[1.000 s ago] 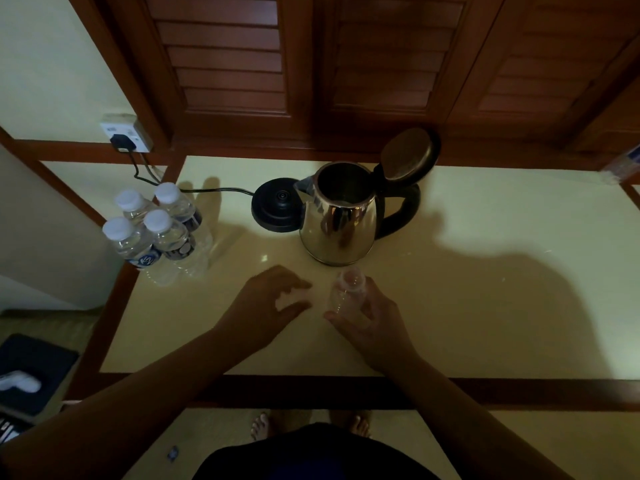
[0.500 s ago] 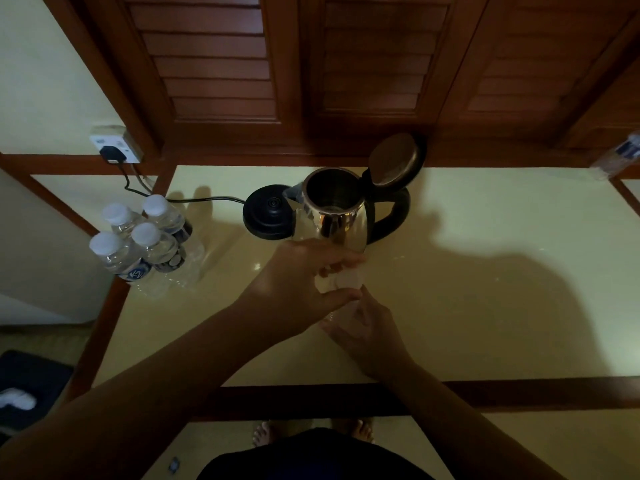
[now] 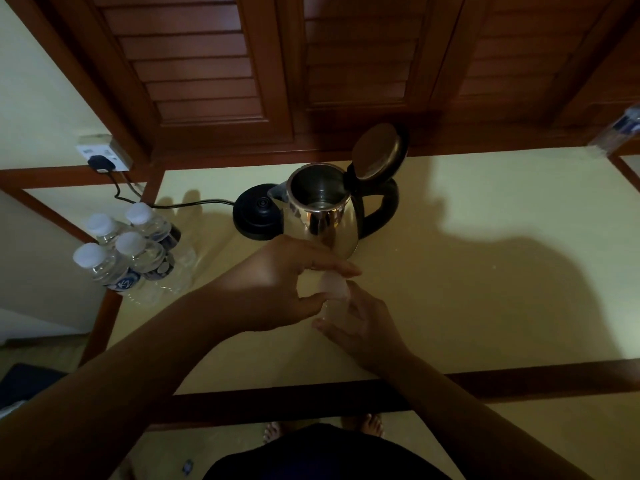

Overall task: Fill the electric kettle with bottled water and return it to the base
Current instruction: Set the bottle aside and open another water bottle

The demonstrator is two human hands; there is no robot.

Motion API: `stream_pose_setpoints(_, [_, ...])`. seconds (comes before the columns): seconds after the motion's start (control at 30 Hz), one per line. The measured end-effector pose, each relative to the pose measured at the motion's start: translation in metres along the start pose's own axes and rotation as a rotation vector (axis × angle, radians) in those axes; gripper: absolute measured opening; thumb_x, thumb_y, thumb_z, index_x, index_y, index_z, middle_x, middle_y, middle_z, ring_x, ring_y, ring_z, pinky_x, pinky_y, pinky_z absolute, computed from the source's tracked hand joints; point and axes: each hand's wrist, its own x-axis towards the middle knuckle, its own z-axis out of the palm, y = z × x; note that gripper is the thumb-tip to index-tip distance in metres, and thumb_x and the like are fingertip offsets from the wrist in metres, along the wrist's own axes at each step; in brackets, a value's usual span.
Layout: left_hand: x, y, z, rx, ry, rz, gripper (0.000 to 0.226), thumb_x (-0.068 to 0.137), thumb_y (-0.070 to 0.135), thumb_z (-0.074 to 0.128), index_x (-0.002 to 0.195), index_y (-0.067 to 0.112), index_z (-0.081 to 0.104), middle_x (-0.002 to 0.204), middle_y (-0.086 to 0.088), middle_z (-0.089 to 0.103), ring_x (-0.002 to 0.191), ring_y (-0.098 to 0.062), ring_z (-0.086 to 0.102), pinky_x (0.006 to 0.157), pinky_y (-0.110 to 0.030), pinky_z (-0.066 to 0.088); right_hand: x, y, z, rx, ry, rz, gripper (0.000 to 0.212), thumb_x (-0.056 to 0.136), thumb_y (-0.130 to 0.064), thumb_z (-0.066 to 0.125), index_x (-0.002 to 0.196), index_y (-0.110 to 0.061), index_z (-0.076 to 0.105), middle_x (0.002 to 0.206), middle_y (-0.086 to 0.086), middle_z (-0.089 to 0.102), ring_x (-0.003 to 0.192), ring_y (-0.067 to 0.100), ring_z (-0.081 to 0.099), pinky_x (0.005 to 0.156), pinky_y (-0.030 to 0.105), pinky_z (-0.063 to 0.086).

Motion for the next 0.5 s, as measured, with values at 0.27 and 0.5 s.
stream_pose_setpoints(0.27, [0.0, -0.003, 0.011, 0.168, 0.161, -0.107, 0.032, 0.076, 0.052, 0.081, 0.094, 0.026, 0.077, 0.088, 0.021, 0.066, 0.094, 0.005, 0.06, 0.076, -0.004, 0.044, 0.002, 0.001, -0.006, 0.047, -0.004, 0.043, 0.041, 0.082, -0.041, 0.089, 0.117, -0.037, 0.068, 0.096, -0.033, 0.069, 0.088, -0.008, 0.065, 0.073, 0.015, 0.049])
stream_pose_setpoints(0.5, [0.01, -0.011, -0.004, 0.124, -0.062, -0.012, 0.036, 0.084, 0.041, 0.079, 0.114, 0.022, 0.078, 0.104, 0.009, 0.07, 0.096, -0.007, 0.067, 0.081, -0.032, 0.055, 0.003, 0.004, -0.002, 0.155, 0.008, 0.05, 0.049, 0.073, -0.055, 0.087, 0.115, -0.031, 0.077, 0.098, -0.012, 0.078, 0.087, 0.009, 0.073, 0.075, 0.039, 0.059])
